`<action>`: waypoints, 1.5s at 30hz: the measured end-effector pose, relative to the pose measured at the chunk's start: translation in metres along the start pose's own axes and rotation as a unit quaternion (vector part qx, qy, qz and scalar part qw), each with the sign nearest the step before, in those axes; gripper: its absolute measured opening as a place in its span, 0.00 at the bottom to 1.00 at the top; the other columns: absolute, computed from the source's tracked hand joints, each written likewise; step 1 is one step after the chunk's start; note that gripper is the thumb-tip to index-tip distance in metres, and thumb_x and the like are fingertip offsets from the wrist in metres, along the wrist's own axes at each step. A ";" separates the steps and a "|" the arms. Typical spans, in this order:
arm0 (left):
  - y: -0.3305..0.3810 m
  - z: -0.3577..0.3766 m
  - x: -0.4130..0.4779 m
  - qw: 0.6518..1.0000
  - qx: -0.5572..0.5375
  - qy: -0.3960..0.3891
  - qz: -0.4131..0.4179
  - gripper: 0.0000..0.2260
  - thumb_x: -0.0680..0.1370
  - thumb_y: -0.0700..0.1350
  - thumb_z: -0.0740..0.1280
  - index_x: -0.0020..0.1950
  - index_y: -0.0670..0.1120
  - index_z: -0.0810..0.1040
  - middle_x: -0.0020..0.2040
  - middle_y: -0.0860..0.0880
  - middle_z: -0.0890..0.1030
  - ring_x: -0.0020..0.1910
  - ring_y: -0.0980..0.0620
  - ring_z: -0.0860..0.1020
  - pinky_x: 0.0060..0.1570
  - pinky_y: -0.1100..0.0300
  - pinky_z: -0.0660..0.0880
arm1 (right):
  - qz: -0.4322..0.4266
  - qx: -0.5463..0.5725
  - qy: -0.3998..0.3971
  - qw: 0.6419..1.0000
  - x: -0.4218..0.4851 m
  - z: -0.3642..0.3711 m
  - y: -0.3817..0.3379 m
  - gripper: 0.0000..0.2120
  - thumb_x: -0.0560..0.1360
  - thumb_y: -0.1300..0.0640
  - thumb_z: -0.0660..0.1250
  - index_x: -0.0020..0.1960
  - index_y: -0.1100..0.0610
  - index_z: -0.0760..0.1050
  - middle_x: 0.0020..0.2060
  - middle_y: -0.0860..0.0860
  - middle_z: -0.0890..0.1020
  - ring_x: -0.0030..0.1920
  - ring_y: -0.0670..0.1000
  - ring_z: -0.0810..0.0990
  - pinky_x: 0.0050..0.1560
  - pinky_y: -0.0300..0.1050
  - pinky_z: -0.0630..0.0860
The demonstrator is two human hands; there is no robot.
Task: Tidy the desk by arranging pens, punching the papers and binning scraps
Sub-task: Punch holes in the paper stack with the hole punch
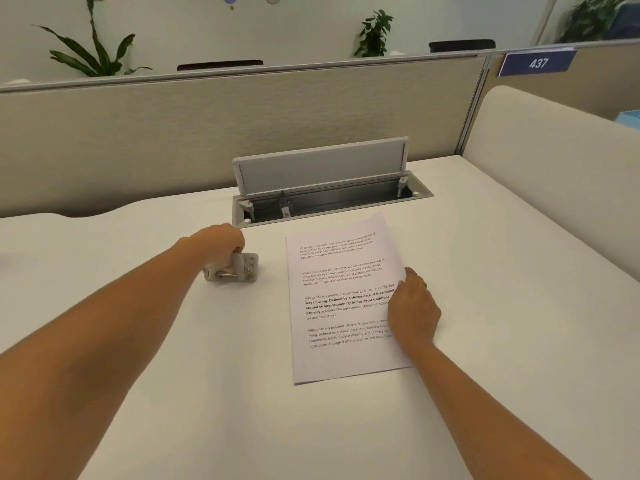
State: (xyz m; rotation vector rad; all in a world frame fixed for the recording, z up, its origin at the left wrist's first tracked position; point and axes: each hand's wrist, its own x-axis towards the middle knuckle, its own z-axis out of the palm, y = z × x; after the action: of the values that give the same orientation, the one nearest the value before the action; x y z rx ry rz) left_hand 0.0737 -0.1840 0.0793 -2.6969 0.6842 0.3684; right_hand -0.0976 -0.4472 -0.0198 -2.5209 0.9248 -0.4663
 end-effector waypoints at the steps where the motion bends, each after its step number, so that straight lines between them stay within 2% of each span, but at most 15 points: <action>1: -0.004 0.004 -0.004 1.000 -0.027 0.003 -0.004 0.08 0.74 0.41 0.67 0.52 0.41 0.78 0.53 0.42 0.80 0.44 0.49 0.72 0.41 0.59 0.66 | 0.003 0.005 0.001 1.000 -0.001 0.000 0.000 0.18 0.79 0.63 0.52 0.68 0.59 0.65 0.60 0.57 0.77 0.57 0.60 0.77 0.49 0.50 0.73; 3: -0.012 0.011 -0.014 0.998 -0.066 0.009 -0.010 0.09 0.73 0.43 0.68 0.51 0.40 0.78 0.54 0.42 0.79 0.47 0.47 0.73 0.43 0.58 0.67 | 0.003 0.015 0.008 1.000 -0.002 -0.001 0.000 0.17 0.79 0.63 0.52 0.67 0.60 0.67 0.58 0.57 0.78 0.56 0.60 0.77 0.49 0.50 0.73; 7: -0.024 0.030 -0.037 0.991 -0.129 0.028 -0.007 0.12 0.72 0.43 0.70 0.53 0.40 0.77 0.59 0.43 0.74 0.57 0.45 0.72 0.55 0.54 0.71 | -0.010 0.016 0.014 1.000 -0.008 -0.002 -0.001 0.16 0.79 0.62 0.53 0.65 0.61 0.68 0.56 0.58 0.79 0.54 0.61 0.78 0.48 0.50 0.74; 8: -0.025 0.035 -0.043 0.988 -0.154 0.028 -0.009 0.12 0.72 0.42 0.70 0.54 0.39 0.76 0.59 0.43 0.74 0.56 0.45 0.72 0.54 0.55 0.70 | -0.014 0.017 0.014 1.000 -0.009 -0.003 0.000 0.16 0.79 0.62 0.53 0.65 0.61 0.69 0.56 0.59 0.79 0.54 0.61 0.78 0.48 0.50 0.74; 10: -0.027 0.041 -0.056 0.978 -0.203 0.028 -0.021 0.10 0.72 0.41 0.70 0.52 0.40 0.77 0.55 0.43 0.77 0.50 0.47 0.73 0.46 0.58 0.70 | -0.017 0.025 0.009 0.999 -0.011 -0.004 0.000 0.16 0.79 0.62 0.53 0.64 0.61 0.69 0.57 0.59 0.79 0.54 0.61 0.79 0.49 0.50 0.73; 12: -0.027 0.044 -0.070 0.971 -0.235 0.037 -0.031 0.06 0.72 0.43 0.70 0.44 0.44 0.76 0.46 0.45 0.77 0.43 0.48 0.72 0.36 0.61 0.66 | -0.009 0.041 -0.004 0.999 -0.013 -0.006 -0.001 0.15 0.79 0.62 0.53 0.64 0.61 0.70 0.56 0.59 0.79 0.53 0.62 0.78 0.50 0.50 0.73; 16: -0.025 0.048 -0.095 0.940 -0.333 0.065 -0.036 0.08 0.72 0.43 0.71 0.38 0.44 0.73 0.39 0.47 0.76 0.40 0.48 0.73 0.35 0.61 0.67 | 0.023 0.078 -0.038 0.996 -0.015 -0.012 -0.006 0.15 0.79 0.61 0.53 0.63 0.61 0.70 0.56 0.60 0.79 0.55 0.62 0.77 0.52 0.51 0.72; 21: -0.005 0.060 -0.121 0.839 -0.519 0.126 -0.103 0.12 0.73 0.43 0.71 0.34 0.44 0.70 0.37 0.46 0.74 0.37 0.48 0.70 0.33 0.61 0.65 | 0.052 0.174 -0.058 0.982 -0.020 -0.026 -0.015 0.13 0.80 0.62 0.53 0.60 0.63 0.70 0.56 0.62 0.78 0.56 0.62 0.75 0.55 0.52 0.70; 25: 0.020 0.073 -0.134 0.696 -0.678 0.160 -0.174 0.13 0.74 0.41 0.70 0.33 0.43 0.68 0.42 0.41 0.74 0.42 0.45 0.73 0.39 0.52 0.76 | 0.037 0.248 -0.039 0.967 -0.030 -0.037 -0.021 0.12 0.80 0.61 0.54 0.59 0.63 0.71 0.54 0.62 0.79 0.55 0.62 0.76 0.54 0.52 0.71; 28: 0.036 0.079 -0.143 0.604 -0.750 0.169 -0.209 0.10 0.75 0.41 0.69 0.37 0.42 0.70 0.46 0.39 0.76 0.42 0.42 0.77 0.29 0.58 0.79 | 0.027 0.311 -0.027 0.950 -0.037 -0.045 -0.025 0.11 0.80 0.60 0.55 0.57 0.62 0.72 0.52 0.60 0.79 0.51 0.60 0.76 0.53 0.51 0.72; 31: 0.044 0.081 -0.150 0.515 -0.811 0.173 -0.219 0.09 0.76 0.42 0.67 0.40 0.42 0.69 0.42 0.42 0.76 0.34 0.44 0.77 0.23 0.60 0.78 | 0.006 0.357 -0.033 0.934 -0.041 -0.052 -0.030 0.10 0.80 0.59 0.56 0.57 0.61 0.72 0.49 0.55 0.78 0.44 0.52 0.74 0.41 0.41 0.70; 33: 0.047 0.079 -0.154 0.474 -0.834 0.175 -0.222 0.08 0.77 0.42 0.66 0.43 0.41 0.69 0.40 0.44 0.75 0.33 0.44 0.76 0.21 0.59 0.78 | -0.002 0.376 -0.035 0.926 -0.043 -0.057 -0.034 0.10 0.80 0.58 0.56 0.56 0.61 0.72 0.46 0.52 0.77 0.40 0.48 0.73 0.35 0.35 0.67; 37: 0.052 0.073 -0.162 0.454 -0.841 0.187 -0.228 0.11 0.77 0.42 0.66 0.52 0.40 0.66 0.41 0.44 0.74 0.33 0.44 0.76 0.20 0.59 0.77 | -0.007 0.396 -0.038 0.917 -0.045 -0.063 -0.039 0.10 0.80 0.58 0.56 0.56 0.61 0.73 0.46 0.51 0.75 0.42 0.50 0.73 0.35 0.36 0.66; 41: 0.056 0.066 -0.166 0.454 -0.836 0.198 -0.234 0.12 0.76 0.41 0.67 0.54 0.41 0.65 0.51 0.39 0.73 0.33 0.44 0.76 0.20 0.59 0.77 | -0.018 0.398 -0.045 0.916 -0.047 -0.067 -0.041 0.10 0.80 0.59 0.55 0.56 0.61 0.72 0.45 0.51 0.75 0.37 0.44 0.72 0.33 0.32 0.65; 45: 0.060 0.060 -0.169 0.447 -0.840 0.205 -0.228 0.13 0.76 0.41 0.67 0.55 0.41 0.65 0.53 0.38 0.73 0.33 0.44 0.76 0.19 0.61 0.76 | -0.038 0.389 -0.045 0.919 -0.050 -0.070 -0.043 0.10 0.80 0.59 0.56 0.56 0.61 0.72 0.45 0.51 0.75 0.37 0.45 0.73 0.33 0.32 0.65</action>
State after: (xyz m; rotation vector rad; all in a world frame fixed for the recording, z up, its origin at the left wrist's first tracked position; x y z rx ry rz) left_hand -0.1096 -0.1413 0.0640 -4.6239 -1.3132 0.1952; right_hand -0.1414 -0.4026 0.0529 -1.8258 0.4654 -0.5912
